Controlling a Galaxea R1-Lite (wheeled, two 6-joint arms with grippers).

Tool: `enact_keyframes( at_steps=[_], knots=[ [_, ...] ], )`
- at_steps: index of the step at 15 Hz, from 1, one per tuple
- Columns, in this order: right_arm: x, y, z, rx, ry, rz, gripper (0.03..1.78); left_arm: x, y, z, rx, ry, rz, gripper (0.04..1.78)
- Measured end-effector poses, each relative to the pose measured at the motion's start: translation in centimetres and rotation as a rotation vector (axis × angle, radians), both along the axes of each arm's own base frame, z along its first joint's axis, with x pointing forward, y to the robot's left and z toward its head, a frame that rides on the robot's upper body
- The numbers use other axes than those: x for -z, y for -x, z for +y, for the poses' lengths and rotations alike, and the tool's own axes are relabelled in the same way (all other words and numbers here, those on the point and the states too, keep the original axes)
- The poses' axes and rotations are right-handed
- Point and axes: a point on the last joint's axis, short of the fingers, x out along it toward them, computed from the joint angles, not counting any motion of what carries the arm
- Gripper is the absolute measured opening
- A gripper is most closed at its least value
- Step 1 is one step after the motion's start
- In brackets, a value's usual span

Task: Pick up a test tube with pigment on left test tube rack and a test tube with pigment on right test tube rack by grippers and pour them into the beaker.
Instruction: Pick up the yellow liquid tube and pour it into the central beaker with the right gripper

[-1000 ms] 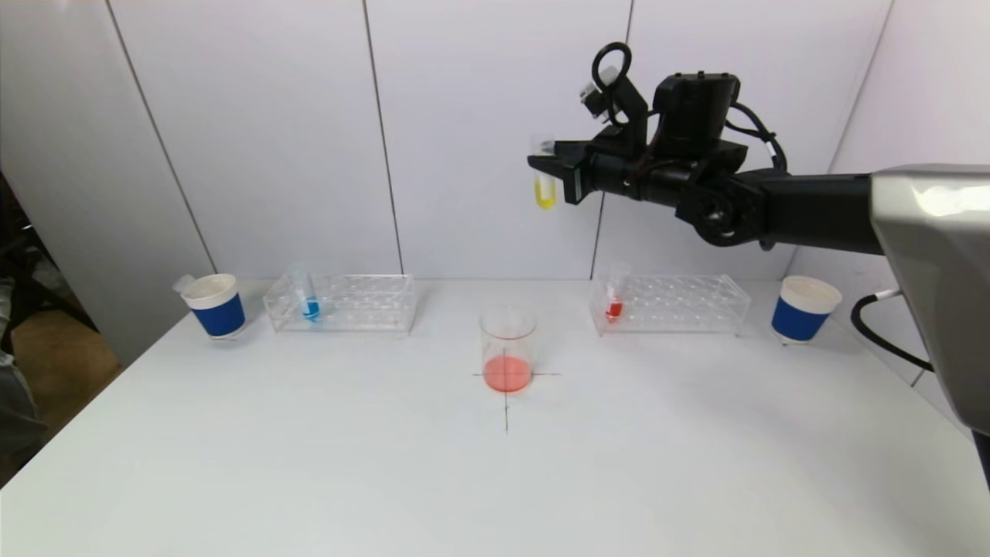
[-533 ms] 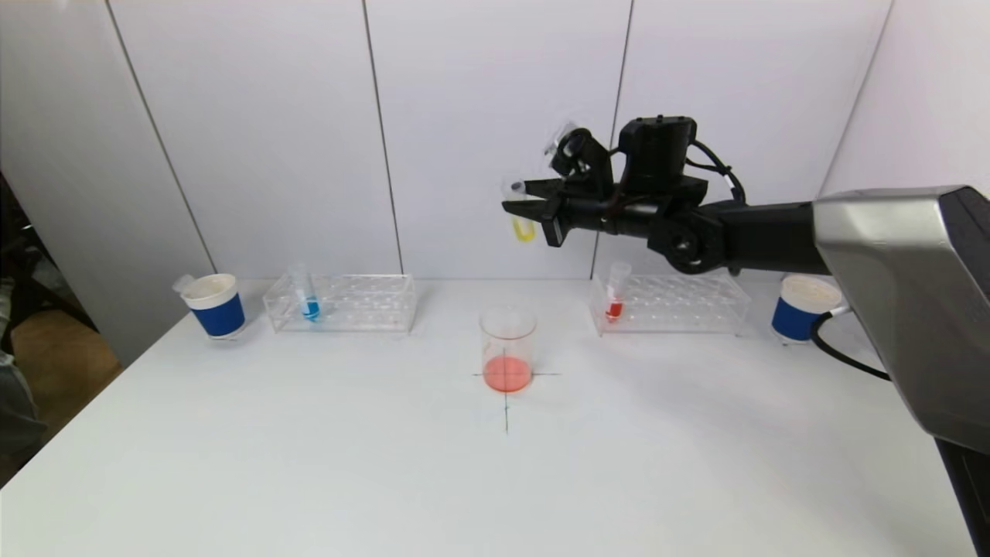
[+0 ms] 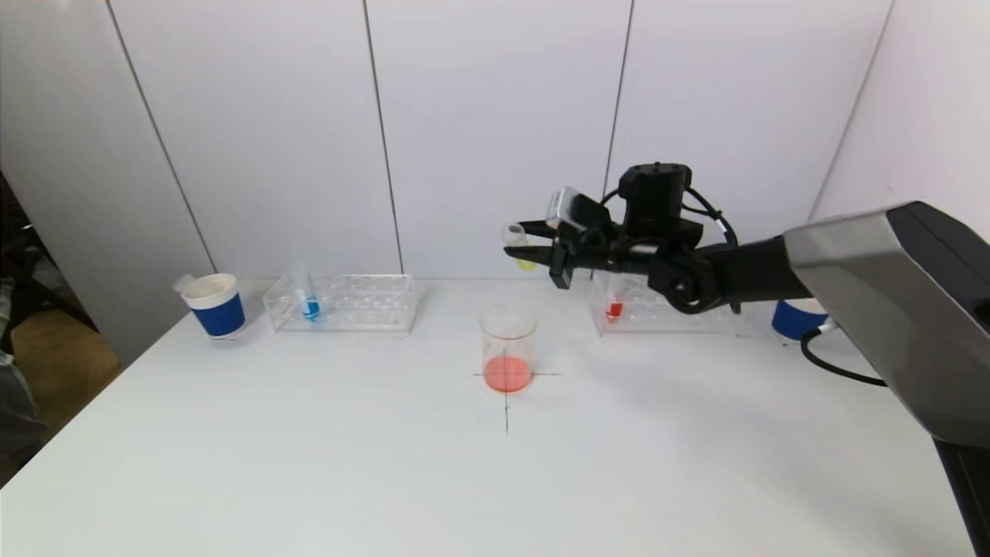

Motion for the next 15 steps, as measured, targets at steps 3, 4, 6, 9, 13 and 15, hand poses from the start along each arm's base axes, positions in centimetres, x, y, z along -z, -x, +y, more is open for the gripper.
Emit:
enact_keyframes(
  at_steps=[3, 4, 6, 9, 13, 15],
  knots=[
    [1.3, 0.3, -0.3, -0.046, 0.020, -0.050, 0.47, 0.0, 0.0, 0.0, 0.000, -0.001, 0.000, 1.76],
    [1.6, 0.3, -0.3, -0.059, 0.025, -0.059, 0.47, 0.0, 0.0, 0.0, 0.000, 0.000, 0.000, 1.76],
    [2.2, 0.4, -0.3, -0.068, 0.028, -0.093, 0.47, 0.0, 0.0, 0.0, 0.000, 0.000, 0.000, 1.76],
    [3.3, 0.3, 0.1, -0.095, 0.037, -0.150, 0.47, 0.0, 0.0, 0.0, 0.000, 0.000, 0.000, 1.76],
    [4.9, 0.1, 0.4, -0.106, 0.049, -0.212, 0.47, 0.0, 0.0, 0.0, 0.000, 0.000, 0.000, 1.76],
    [5.4, 0.0, 0.6, -0.109, 0.053, -0.261, 0.47, 0.0, 0.0, 0.0, 0.000, 0.000, 0.000, 1.76]
  ],
)
